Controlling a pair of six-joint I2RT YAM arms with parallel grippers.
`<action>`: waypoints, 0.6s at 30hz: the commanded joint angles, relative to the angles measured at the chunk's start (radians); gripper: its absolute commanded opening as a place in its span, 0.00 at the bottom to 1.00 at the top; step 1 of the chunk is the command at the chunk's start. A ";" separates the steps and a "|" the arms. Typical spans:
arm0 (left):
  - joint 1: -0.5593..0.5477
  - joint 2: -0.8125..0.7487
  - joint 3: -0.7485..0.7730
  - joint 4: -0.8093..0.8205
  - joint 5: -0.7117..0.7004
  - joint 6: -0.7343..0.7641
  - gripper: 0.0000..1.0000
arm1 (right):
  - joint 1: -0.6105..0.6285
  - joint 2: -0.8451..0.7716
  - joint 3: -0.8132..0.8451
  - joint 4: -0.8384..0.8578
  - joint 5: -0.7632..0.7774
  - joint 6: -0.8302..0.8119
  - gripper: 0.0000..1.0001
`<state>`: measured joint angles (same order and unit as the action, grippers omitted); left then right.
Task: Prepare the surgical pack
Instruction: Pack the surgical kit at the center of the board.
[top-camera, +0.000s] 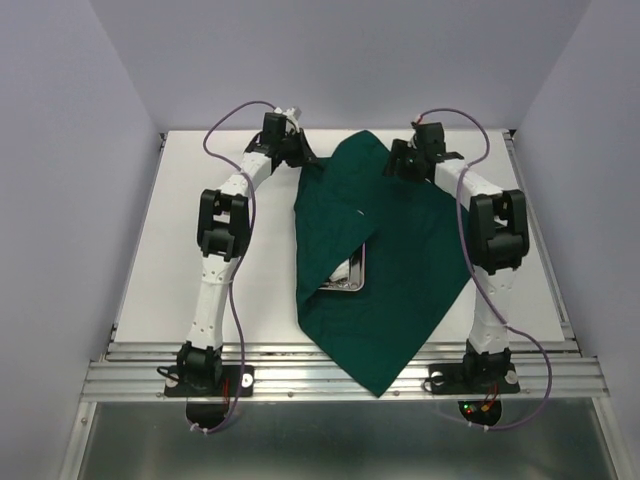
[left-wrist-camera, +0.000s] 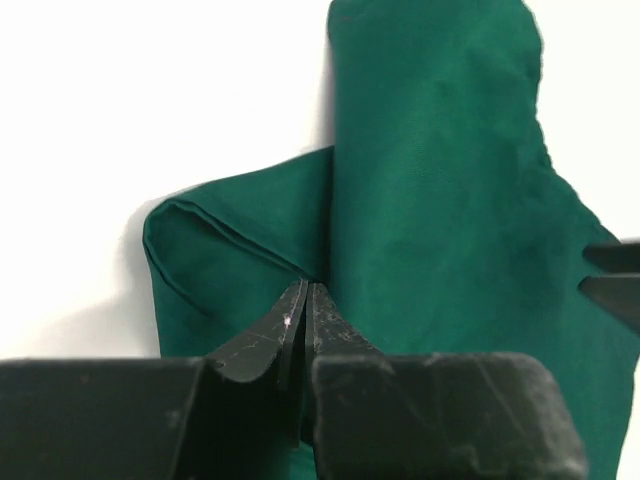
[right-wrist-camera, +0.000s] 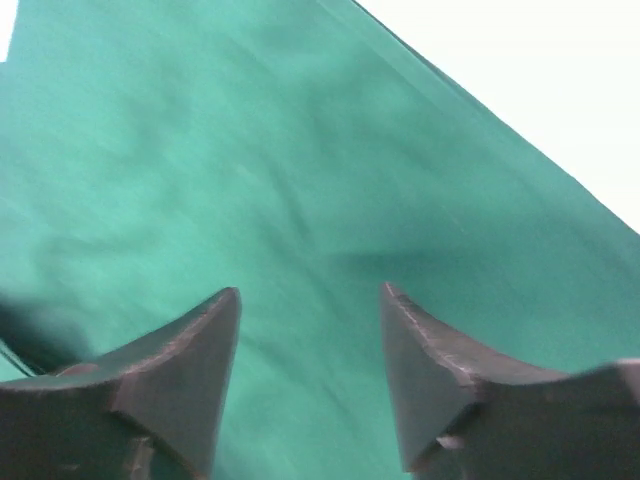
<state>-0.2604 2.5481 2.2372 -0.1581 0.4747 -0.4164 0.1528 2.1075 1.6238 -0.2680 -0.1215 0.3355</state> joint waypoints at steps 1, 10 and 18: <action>0.000 0.070 0.096 -0.043 0.044 -0.001 0.15 | 0.010 0.165 0.276 -0.010 0.048 -0.111 0.74; 0.007 0.120 0.107 -0.044 0.050 0.001 0.15 | 0.010 0.499 0.812 0.041 -0.131 -0.197 0.91; 0.012 0.121 0.084 -0.050 0.051 0.005 0.15 | 0.010 0.586 0.831 0.182 -0.263 -0.125 0.85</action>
<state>-0.2535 2.6686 2.3062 -0.1776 0.5182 -0.4286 0.1642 2.6720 2.4081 -0.1848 -0.2813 0.1844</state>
